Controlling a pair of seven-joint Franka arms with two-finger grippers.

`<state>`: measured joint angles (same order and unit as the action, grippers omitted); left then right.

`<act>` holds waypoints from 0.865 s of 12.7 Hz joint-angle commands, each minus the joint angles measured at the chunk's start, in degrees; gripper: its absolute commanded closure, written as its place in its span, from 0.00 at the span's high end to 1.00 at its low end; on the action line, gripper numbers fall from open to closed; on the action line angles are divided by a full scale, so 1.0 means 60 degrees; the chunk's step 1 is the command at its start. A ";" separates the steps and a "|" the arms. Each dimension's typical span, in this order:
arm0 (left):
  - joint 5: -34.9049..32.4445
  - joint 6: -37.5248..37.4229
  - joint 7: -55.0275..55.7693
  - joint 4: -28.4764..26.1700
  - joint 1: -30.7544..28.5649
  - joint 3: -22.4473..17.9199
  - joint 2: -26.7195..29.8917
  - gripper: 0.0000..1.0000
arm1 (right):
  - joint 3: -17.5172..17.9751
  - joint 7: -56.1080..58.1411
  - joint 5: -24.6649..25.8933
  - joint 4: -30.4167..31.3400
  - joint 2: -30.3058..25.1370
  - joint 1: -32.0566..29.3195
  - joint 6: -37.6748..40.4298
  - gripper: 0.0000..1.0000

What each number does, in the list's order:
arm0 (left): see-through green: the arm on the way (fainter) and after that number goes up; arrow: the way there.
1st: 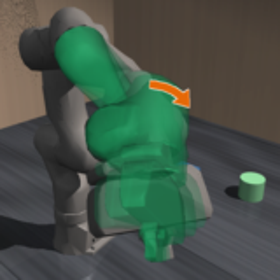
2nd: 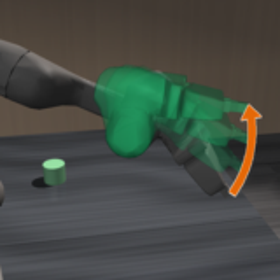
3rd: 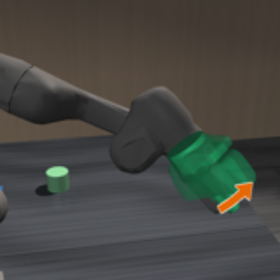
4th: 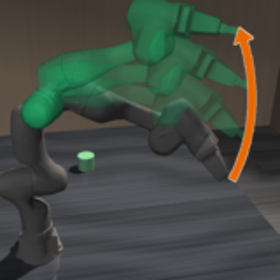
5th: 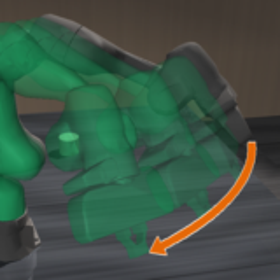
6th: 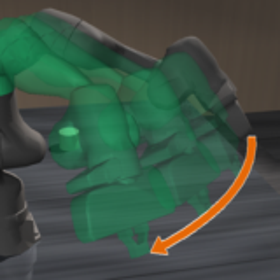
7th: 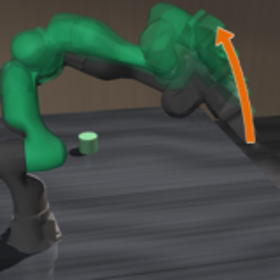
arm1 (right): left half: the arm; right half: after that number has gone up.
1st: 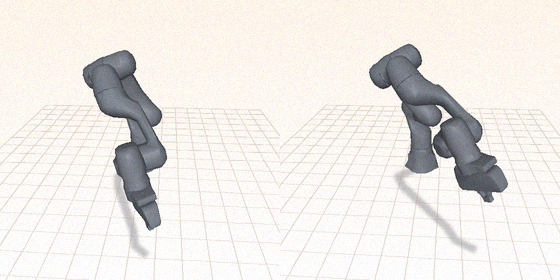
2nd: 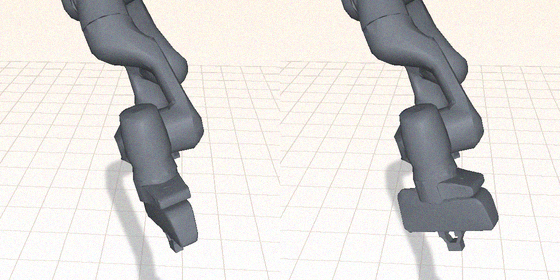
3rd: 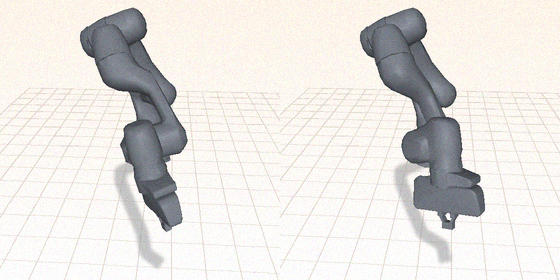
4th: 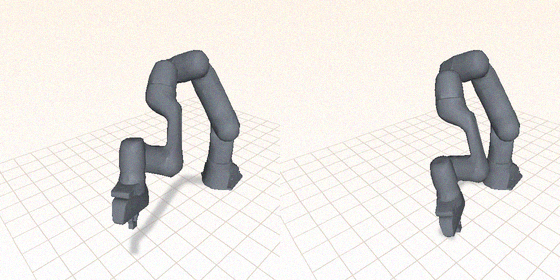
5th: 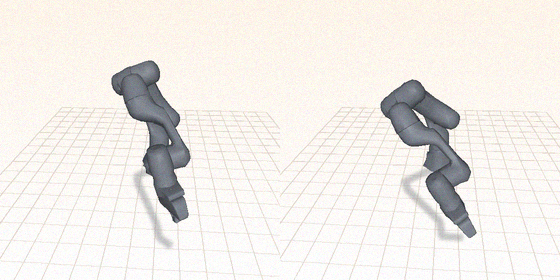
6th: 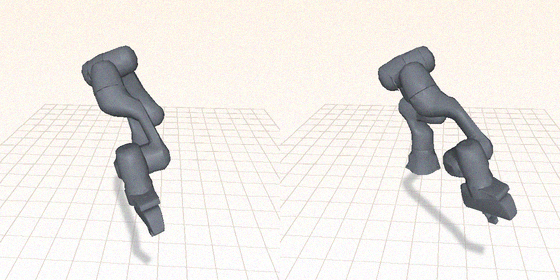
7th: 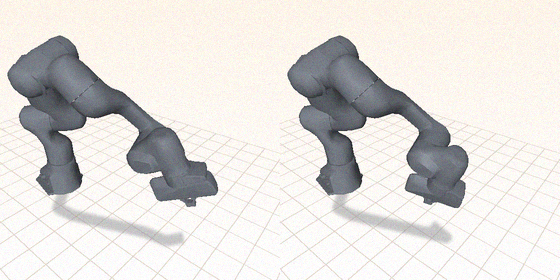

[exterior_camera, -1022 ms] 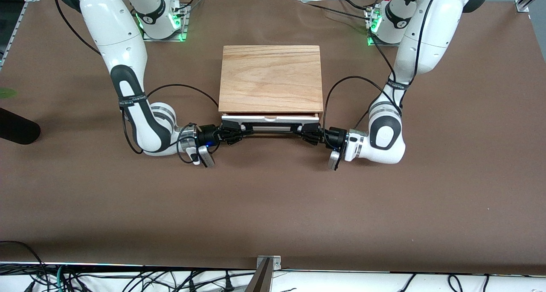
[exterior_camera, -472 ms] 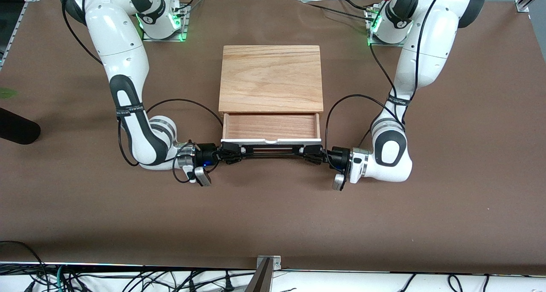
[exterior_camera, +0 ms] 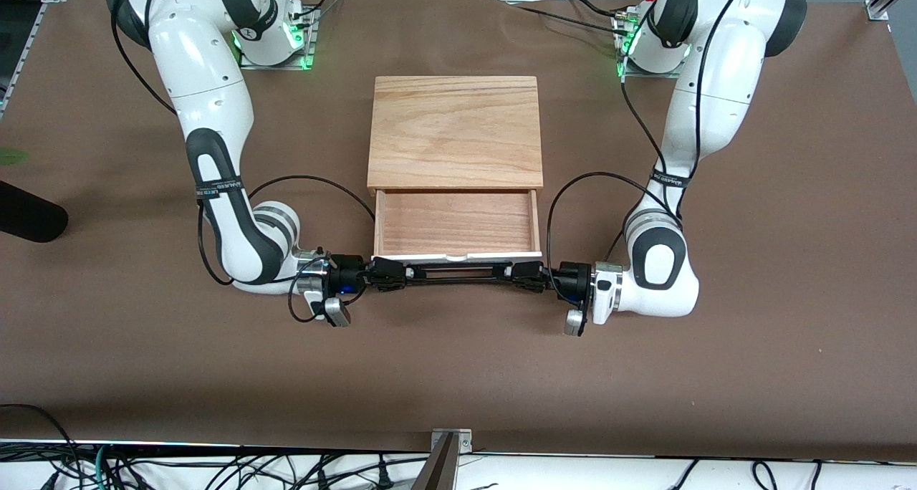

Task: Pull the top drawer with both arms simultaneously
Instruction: 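Pull the handle outward from the box with both grippers together, then open the right gripper and the left gripper to release the handle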

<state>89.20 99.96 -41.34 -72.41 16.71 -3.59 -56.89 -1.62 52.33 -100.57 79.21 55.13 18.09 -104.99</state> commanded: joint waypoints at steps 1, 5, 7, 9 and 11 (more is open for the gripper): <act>0.0514 0.0683 0.0606 0.0860 -0.0104 -0.0119 -0.0230 0.04 | 0.0035 -0.0065 -0.0011 -0.0165 0.0142 0.0090 0.0009 0.00; 0.0514 0.0728 0.0709 0.0949 -0.0104 -0.0119 -0.0274 0.04 | 0.0035 -0.0226 -0.0011 -0.0574 0.0318 0.0090 -0.0152 0.00; 0.0514 0.0728 0.0694 0.0949 -0.0104 -0.0119 -0.0274 0.04 | 0.0035 -0.0197 -0.0011 -0.0561 0.0377 0.0076 -0.0152 0.00; 0.0514 0.0757 0.0606 0.1008 -0.0104 -0.0134 -0.0274 0.04 | 0.0035 -0.0154 -0.0011 -0.0561 0.0493 0.0076 -0.0152 0.00; 0.0514 0.0757 0.0606 0.1052 -0.0119 -0.0134 -0.0274 0.08 | 0.0035 -0.0226 -0.0011 -0.0546 0.0538 0.0061 -0.0109 0.06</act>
<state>89.20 101.77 -40.55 -70.48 16.85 -3.60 -57.75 -1.66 50.94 -100.73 77.03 56.43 17.95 -105.83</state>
